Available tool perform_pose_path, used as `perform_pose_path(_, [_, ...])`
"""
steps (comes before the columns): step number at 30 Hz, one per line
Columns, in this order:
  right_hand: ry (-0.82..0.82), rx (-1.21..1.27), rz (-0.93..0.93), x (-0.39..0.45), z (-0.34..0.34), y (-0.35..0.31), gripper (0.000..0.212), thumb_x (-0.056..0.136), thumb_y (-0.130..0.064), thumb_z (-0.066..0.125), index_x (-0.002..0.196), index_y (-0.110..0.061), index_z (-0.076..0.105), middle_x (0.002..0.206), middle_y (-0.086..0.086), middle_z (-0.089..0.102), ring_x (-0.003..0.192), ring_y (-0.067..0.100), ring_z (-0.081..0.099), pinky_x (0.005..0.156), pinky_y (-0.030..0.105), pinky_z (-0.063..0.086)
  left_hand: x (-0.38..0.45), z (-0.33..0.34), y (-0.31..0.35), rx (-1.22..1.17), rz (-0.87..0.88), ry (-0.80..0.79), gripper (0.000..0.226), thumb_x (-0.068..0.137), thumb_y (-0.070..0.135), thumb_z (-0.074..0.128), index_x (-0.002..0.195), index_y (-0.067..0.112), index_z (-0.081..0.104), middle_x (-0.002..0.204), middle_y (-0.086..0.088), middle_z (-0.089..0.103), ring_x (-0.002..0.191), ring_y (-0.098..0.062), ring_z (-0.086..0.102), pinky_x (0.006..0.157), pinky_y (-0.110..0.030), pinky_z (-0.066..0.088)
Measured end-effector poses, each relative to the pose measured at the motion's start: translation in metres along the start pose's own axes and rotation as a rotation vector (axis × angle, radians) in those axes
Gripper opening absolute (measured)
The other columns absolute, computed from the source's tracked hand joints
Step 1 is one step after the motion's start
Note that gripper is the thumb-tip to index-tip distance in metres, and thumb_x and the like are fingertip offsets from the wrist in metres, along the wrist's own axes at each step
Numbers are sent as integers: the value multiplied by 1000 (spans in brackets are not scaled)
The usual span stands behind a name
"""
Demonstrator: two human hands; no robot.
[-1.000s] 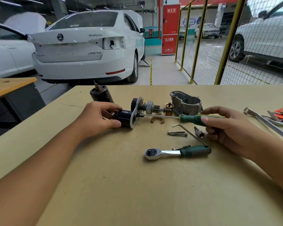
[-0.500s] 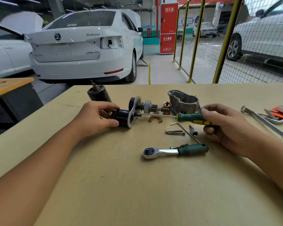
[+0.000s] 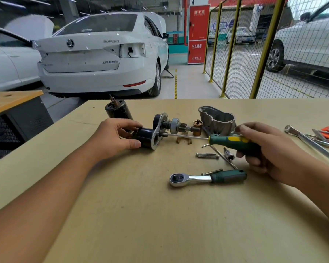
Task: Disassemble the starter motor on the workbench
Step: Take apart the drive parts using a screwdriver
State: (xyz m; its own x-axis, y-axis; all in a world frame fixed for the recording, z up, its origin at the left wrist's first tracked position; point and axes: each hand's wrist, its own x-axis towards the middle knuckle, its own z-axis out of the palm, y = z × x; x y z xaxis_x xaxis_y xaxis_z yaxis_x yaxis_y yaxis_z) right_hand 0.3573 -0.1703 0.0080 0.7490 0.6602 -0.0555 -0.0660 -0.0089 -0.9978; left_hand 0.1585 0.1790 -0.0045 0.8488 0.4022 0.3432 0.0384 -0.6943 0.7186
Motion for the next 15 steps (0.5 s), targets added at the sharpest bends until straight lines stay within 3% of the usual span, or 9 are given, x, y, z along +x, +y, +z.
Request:
perform_pose_path(3, [-22, 123, -54, 1, -5, 3, 55, 60, -14, 86, 112, -21, 69, 79, 12, 70, 55, 16, 50, 45, 27, 42, 0, 0, 0, -6, -6, 0, 56, 70, 9, 94, 107, 45, 73, 99, 23, 75, 90, -8, 71, 68, -11, 53])
perform_pose_path(5, [-20, 181, -65, 1, -3, 5, 59, 56, -11, 85, 112, -17, 69, 82, 10, 68, 58, 15, 50, 47, 26, 43, 0, 1, 0, -10, -8, 1, 56, 70, 9, 94, 107, 45, 73, 99, 21, 75, 90, -9, 71, 68, -12, 53])
perform_pose_path(7, [-4, 159, -41, 1, 3, 4, 51, 66, -28, 84, 112, -14, 66, 86, 15, 69, 55, 15, 48, 44, 24, 41, 0, 0, 0, -11, -11, 3, 56, 69, 9, 94, 105, 47, 74, 98, 17, 76, 89, -9, 72, 68, -12, 53])
perform_pose_path(10, [60, 41, 28, 3, 4, 2, 44, 88, -52, 66, 111, -14, 65, 82, 22, 70, 45, 16, 45, 37, 23, 34, 1, 0, 0, 0, -15, -2, 56, 70, 11, 94, 105, 48, 73, 99, 18, 77, 89, -7, 72, 71, -14, 53])
perform_pose_path(12, [46, 33, 23, 3, 0, 1, 38, 88, -44, 68, 112, -14, 66, 79, 21, 68, 44, 15, 43, 38, 22, 34, 1, 0, 0, 6, -15, -4, 55, 70, 11, 94, 107, 47, 73, 99, 22, 76, 89, -7, 72, 74, -18, 54])
perform_pose_path(15, [-22, 113, -39, 1, -3, 3, 52, 61, -15, 85, 111, -18, 70, 85, 15, 67, 53, 15, 45, 43, 25, 39, 1, 0, 0, 11, -13, -4, 56, 69, 12, 95, 108, 46, 73, 99, 23, 75, 90, -8, 72, 75, -21, 55])
